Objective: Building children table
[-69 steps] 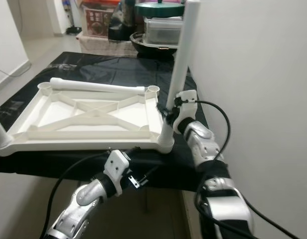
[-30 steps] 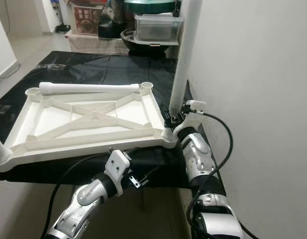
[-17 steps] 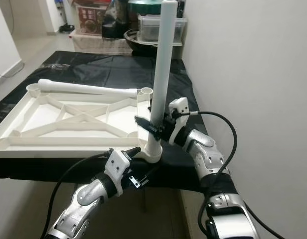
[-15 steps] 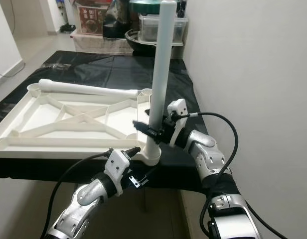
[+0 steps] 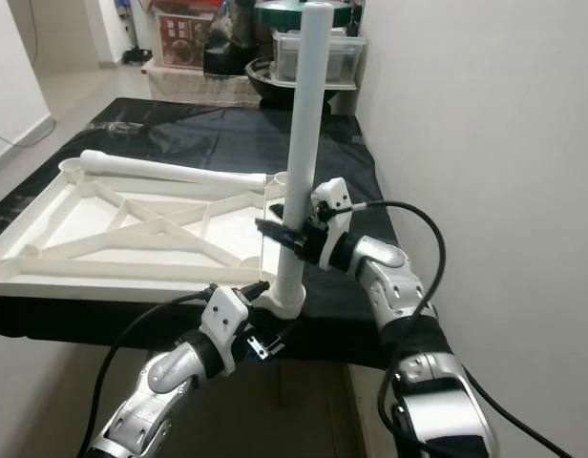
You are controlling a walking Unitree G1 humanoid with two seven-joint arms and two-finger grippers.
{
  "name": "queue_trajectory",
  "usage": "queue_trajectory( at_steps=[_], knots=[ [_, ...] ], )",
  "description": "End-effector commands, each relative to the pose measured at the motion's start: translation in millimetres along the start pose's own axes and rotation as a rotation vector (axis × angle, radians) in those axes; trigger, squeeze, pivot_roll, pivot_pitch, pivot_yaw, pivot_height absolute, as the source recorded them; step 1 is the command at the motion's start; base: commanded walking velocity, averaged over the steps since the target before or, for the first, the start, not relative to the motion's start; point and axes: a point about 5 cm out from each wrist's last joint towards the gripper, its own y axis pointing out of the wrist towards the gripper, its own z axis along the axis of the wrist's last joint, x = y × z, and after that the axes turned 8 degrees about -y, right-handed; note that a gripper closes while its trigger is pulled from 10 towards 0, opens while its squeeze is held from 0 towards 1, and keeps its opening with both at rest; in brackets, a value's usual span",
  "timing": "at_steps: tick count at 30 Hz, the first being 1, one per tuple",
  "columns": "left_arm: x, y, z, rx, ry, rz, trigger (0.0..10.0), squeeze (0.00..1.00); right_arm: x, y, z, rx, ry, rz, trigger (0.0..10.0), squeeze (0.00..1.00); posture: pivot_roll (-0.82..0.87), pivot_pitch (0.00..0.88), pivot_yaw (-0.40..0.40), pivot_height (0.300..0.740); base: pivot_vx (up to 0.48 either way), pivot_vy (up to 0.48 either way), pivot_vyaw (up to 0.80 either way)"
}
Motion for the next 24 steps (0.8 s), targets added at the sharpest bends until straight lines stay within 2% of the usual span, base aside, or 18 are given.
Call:
queue_trajectory(
  at_steps=[1, 3, 4, 7, 8, 9, 10, 11, 14, 15, 16, 17, 18, 19, 21, 22, 23, 24],
  knots=[
    [0.0, -0.3, 1.1, -0.002, 0.013, -0.004, 10.0, 0.00, 23.2, -6.9, 1.4, 0.003, 0.040, -0.234, 0.0, 0.00, 0.10, 0.000, -0.074, 0.740, 0.000, 0.000, 0.00],
    [0.1, 0.1, 1.1, -0.002, 0.013, -0.004, 10.0, 0.00, 46.5, -16.7, -2.6, -0.044, 0.086, -0.561, 0.0, 0.00, 0.10, 0.000, -0.074, 0.740, 0.000, 0.000, 0.00],
    [0.1, 0.1, 1.1, -0.002, 0.013, -0.004, 10.0, 0.00, 46.5, -16.7, -2.6, -0.044, 0.086, -0.561, 0.0, 0.00, 0.10, 0.000, -0.074, 0.740, 0.000, 0.000, 0.00],
    [0.4, 0.6, 1.0, -0.001, 0.014, -0.005, 10.0, 0.00, 66.5, -38.0, -7.5, -0.077, 0.139, -0.967, 0.0, 0.00, 0.10, 0.000, -0.078, 0.740, 0.000, 0.000, 0.00],
    [0.4, 0.6, 1.0, -0.001, 0.014, -0.005, 10.0, 0.00, 66.5, -38.0, -7.5, -0.077, 0.139, -0.967, 0.0, 0.00, 0.10, 0.000, -0.078, 0.740, 0.000, 0.000, 0.00],
    [0.4, 0.7, 0.9, -0.001, 0.014, -0.005, 10.0, 0.00, 67.9, -42.4, -9.1, -0.077, 0.164, -1.054, 0.0, 0.00, 0.10, 0.000, -0.078, 0.740, 0.000, 0.000, 0.00],
    [0.4, 0.7, 0.9, -0.001, 0.014, -0.005, 10.0, 0.00, 67.9, -42.4, -9.1, -0.077, 0.164, -1.054, 0.0, 0.00, 0.10, 0.000, -0.078, 0.740, 0.000, 0.000, 0.00],
    [0.8, 0.8, 0.6, -0.002, 0.015, -0.005, 10.0, 0.00, 61.2, -38.5, -12.6, -0.071, 0.218, -1.125, 0.0, 0.00, 0.10, 0.000, -0.082, 0.740, 0.000, 0.000, 0.00],
    [1.0, 0.8, 0.4, -0.002, 0.015, -0.005, 10.0, 0.00, 58.1, -35.0, -13.6, -0.067, 0.236, -1.139, 0.0, 0.00, 0.10, 0.000, -0.082, 0.740, 0.000, 0.000, 0.00],
    [1.2, 0.8, 0.3, -0.002, 0.015, -0.005, 10.0, 0.00, 54.4, -30.3, -13.7, -0.067, 0.234, -1.131, 3.7, 0.00, 0.10, 0.000, -0.085, 0.740, 0.000, 0.000, 0.00],
    [1.2, 0.8, 0.3, -0.002, 0.015, -0.005, 10.0, 0.00, 54.4, -30.3, -13.7, -0.067, 0.234, -1.131, 3.7, 0.00, 0.10, 0.000, -0.085, 0.740, 0.000, 0.000, 0.00],
    [1.6, 0.7, 0.1, -0.002, 0.015, -0.005, 10.0, 0.00, 49.5, -23.2, -12.8, -0.054, 0.229, -1.080, 10.0, 0.00, 0.10, 0.000, -0.089, 0.740, 0.000, 0.000, 0.00],
    [1.8, 0.5, 0.0, -0.001, 0.015, -0.004, 10.0, 0.00, 44.2, -15.7, -10.8, -0.031, 0.223, -1.029, 10.0, 1.00, 0.10, 0.000, -0.089, 0.740, 0.000, 0.000, 0.00],
    [2.0, 0.4, -0.3, -0.001, 0.015, -0.003, 10.0, 0.00, 40.1, -10.6, -9.1, -0.010, 0.216, -0.985, 10.0, 1.00, 0.10, 0.000, -0.091, 0.740, 0.000, 0.000, 0.00],
    [2.1, 0.3, -0.5, -0.001, 0.015, -0.003, 10.0, 0.00, 37.5, -7.5, -7.9, 0.000, 0.211, -0.975, 10.0, 1.00, 0.10, 0.000, -0.091, 0.740, 0.000, 0.000, 0.00],
    [2.2, 0.2, -0.5, -0.001, 0.014, -0.003, 10.0, 0.00, 35.5, -5.1, -5.5, 0.017, 0.181, -0.949, 10.0, 0.57, 0.10, 0.000, -0.091, 0.740, 0.000, 0.000, 0.00],
    [2.2, 0.2, -0.6, -0.001, 0.014, -0.003, 10.0, 0.00, 33.0, -2.5, -4.6, 0.033, 0.177, -0.902, 10.0, 0.00, 0.10, 0.000, -0.091, 0.740, 0.000, 0.000, 0.00],
    [2.2, 0.2, -0.7, -0.001, 0.014, -0.003, 10.0, 0.00, 31.2, -0.8, -4.2, 0.044, 0.176, -0.868, 10.0, 0.00, 0.10, 0.000, -0.091, 0.740, 0.000, 0.000, 0.00]
  ],
)
